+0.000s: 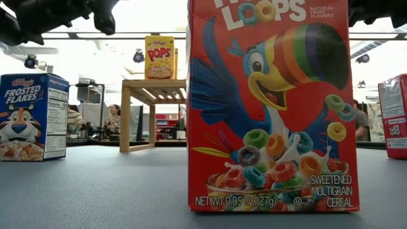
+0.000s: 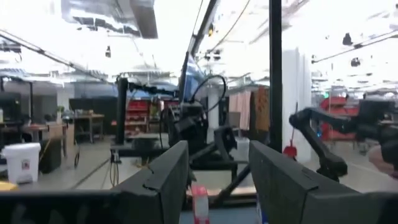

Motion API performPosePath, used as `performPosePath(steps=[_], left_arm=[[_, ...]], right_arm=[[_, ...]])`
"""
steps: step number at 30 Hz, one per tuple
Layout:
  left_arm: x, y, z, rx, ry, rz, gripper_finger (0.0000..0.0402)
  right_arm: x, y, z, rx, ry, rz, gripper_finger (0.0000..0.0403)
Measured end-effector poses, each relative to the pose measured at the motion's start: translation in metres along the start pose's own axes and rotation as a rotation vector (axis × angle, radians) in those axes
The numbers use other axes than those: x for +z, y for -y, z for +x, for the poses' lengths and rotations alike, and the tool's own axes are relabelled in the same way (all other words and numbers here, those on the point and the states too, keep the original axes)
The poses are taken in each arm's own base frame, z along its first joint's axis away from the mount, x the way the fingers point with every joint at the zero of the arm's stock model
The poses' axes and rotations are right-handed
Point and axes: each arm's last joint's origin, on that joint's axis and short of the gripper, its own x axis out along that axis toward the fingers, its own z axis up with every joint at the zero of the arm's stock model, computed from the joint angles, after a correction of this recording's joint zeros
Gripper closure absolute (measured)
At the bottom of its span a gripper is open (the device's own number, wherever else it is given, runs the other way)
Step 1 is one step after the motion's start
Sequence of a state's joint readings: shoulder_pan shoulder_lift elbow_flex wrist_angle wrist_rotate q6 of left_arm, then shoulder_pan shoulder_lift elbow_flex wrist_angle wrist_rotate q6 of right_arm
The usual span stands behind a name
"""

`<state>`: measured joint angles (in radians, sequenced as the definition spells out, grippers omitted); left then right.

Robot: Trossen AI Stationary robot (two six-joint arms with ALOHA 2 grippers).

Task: Stack cereal on shelf
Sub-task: Put the right blue cereal box aligned with the other blue cereal box on the shelf

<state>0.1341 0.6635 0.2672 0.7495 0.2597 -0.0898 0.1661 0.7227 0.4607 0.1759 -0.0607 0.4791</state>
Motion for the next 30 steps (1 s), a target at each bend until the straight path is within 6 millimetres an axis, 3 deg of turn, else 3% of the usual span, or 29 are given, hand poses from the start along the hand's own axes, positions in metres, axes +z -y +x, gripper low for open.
performPosePath(steps=[5,16,23,30], left_arm=[[-0.006,-0.001,0.001,0.004,-0.051,-0.022,0.0247],[-0.026,-0.006,0.008,0.064,-0.170,-0.067,0.0247],[-0.030,-0.008,0.016,0.076,-0.205,-0.106,0.0247],[-0.035,-0.010,0.020,0.076,-0.237,-0.113,0.0247]], right_arm=[[0.008,-0.005,-0.001,0.020,0.028,0.065,0.0038],[0.007,-0.006,0.002,0.026,-0.022,0.008,0.0038],[-0.007,-0.006,0.004,0.080,-0.183,0.011,0.0038],[-0.008,-0.023,0.003,0.083,-0.217,-0.038,0.0038]])
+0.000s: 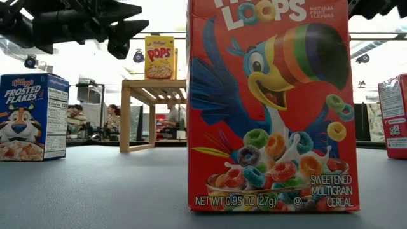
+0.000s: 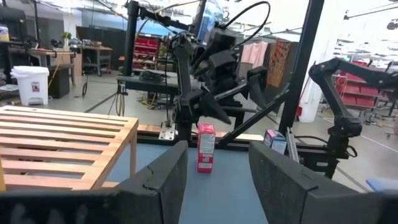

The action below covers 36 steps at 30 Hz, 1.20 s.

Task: Stack cereal on shelf
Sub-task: Put the right blue cereal box aligned with the other blue cereal box on the shelf

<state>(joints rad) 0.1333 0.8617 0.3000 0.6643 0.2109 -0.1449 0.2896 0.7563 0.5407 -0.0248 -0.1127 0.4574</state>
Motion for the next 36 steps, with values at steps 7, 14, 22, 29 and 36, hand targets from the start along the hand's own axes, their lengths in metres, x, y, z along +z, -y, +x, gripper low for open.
performPosePath(steps=[7,14,22,29,36], left_arm=[[-0.001,0.000,0.000,0.000,-0.007,0.012,0.0247],[-0.005,-0.001,0.000,0.007,-0.050,-0.005,0.0247],[-0.007,-0.002,0.001,0.022,-0.057,-0.035,0.0247],[-0.005,-0.001,0.002,0.020,-0.037,-0.033,0.0247],[-0.008,-0.001,0.004,0.012,-0.051,-0.045,0.0247]], right_arm=[[0.008,-0.032,0.000,-0.079,-0.011,-0.123,0.0038],[0.013,-0.058,0.009,-0.275,-0.115,-0.241,0.0038],[0.035,-0.097,0.029,-0.324,-0.336,-0.264,0.0038],[0.021,-0.149,0.056,-0.273,-0.509,-0.234,0.0038],[-0.012,-0.175,0.032,-0.543,-0.648,-0.050,0.0038]])
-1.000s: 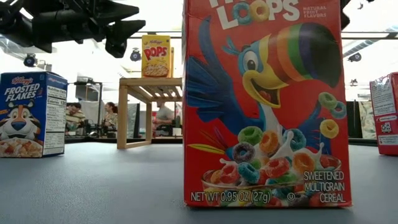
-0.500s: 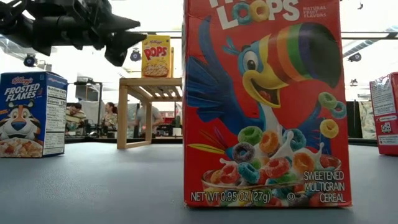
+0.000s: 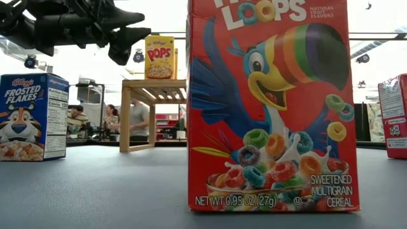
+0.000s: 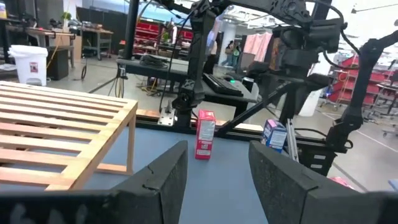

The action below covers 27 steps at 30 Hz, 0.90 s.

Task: Stack cereal on shelf
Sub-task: Put the right blue cereal box aligned with the other blue cereal box on the shelf

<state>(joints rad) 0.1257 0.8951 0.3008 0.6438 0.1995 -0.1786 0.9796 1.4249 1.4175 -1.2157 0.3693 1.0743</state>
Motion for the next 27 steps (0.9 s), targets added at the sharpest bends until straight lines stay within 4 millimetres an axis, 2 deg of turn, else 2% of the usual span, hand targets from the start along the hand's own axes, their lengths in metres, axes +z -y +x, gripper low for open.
performPosePath(steps=[4,7,19,27], left_arm=[[0.000,0.000,0.000,0.000,-0.001,0.008,0.0247],[0.000,0.000,0.000,-0.001,-0.002,0.008,0.0247],[-0.005,0.003,0.000,-0.061,-0.051,0.003,0.0247],[-0.006,0.004,0.000,-0.066,-0.056,0.002,0.0247]], right_arm=[[-0.017,-0.011,-0.015,0.094,0.046,0.101,0.0038],[-0.027,-0.020,-0.019,0.146,0.070,0.141,0.0038],[-0.049,-0.032,0.015,-0.010,-0.070,0.168,0.0038],[-0.052,-0.036,0.023,-0.034,-0.105,0.164,0.0038]])
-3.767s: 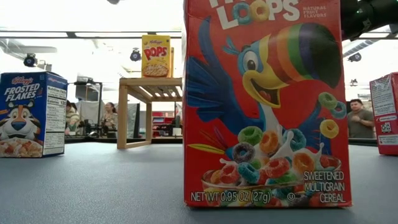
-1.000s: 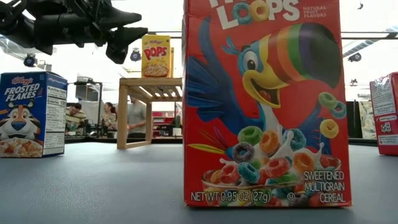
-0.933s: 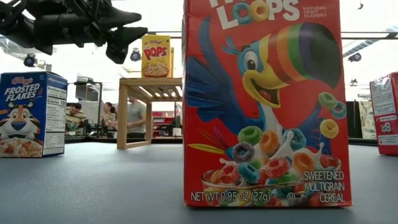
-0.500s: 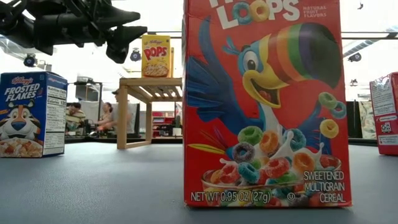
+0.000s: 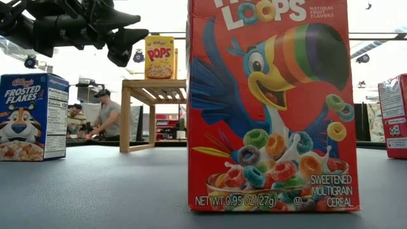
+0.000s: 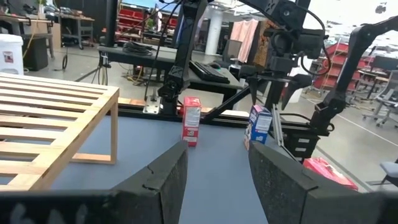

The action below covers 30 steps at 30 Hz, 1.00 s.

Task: Stack cereal on shelf
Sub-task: Put the right blue cereal box aligned with the other blue cereal box on the shelf

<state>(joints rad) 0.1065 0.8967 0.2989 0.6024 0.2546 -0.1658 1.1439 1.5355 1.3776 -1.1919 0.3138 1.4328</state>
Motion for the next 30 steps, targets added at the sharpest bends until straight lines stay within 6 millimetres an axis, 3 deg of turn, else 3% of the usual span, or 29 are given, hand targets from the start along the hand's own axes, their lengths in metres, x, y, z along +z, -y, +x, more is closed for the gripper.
performPosePath(steps=[11,16,30], left_arm=[[0.000,0.004,0.001,-0.024,0.004,-0.010,0.0247],[0.000,0.005,0.001,-0.025,0.004,-0.010,0.0247],[0.000,0.005,0.001,-0.026,0.005,-0.010,0.0247]], right_arm=[[-0.008,0.008,0.020,-0.057,-0.016,-0.007,0.0038],[-0.008,0.008,0.020,-0.027,-0.012,0.006,0.0040],[-0.009,0.008,0.021,-0.028,-0.037,-0.002,0.0131]])
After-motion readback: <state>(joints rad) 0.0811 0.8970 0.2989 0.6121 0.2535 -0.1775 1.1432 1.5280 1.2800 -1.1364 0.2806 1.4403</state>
